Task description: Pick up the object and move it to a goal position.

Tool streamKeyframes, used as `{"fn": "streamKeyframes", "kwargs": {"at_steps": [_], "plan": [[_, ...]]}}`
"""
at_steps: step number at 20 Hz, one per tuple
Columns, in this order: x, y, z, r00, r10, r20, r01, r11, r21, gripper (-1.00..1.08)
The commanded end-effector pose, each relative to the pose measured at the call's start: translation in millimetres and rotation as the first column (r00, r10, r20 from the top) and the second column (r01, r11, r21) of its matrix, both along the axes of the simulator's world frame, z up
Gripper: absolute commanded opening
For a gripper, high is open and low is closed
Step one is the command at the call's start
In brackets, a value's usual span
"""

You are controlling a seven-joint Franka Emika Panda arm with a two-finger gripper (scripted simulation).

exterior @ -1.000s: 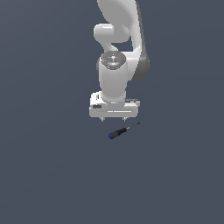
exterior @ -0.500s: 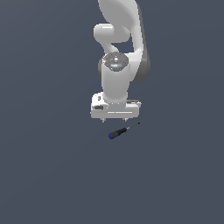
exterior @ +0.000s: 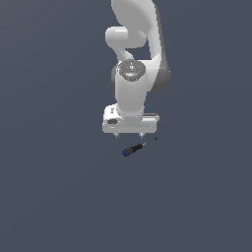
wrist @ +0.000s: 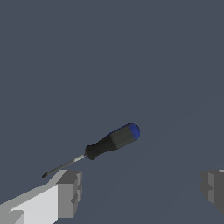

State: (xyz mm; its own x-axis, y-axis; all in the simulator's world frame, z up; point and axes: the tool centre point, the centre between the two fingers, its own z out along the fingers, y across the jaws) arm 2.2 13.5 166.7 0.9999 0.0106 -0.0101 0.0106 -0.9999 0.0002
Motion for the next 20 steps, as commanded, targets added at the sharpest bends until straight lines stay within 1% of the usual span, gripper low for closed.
{"fn": "streamKeyframes", "kwargs": {"at_steps": [1,7,12,16,20], "plan": [[0,1,-2,1.0,-0.014,0.0,0.014,1.0,0.0,1.0],[-2,6,-8,0.997,-0.078,-0.001,0.078,0.997,0.003,1.0],[-4,12,-16,0.987,-0.16,-0.001,0.16,0.987,0.005,1.0],[-6,18,-25,0.969,-0.246,-0.002,0.246,0.969,0.006,1.0],[-9,25,-35,0.94,-0.342,-0.003,0.342,0.94,0.007,1.0]]}}
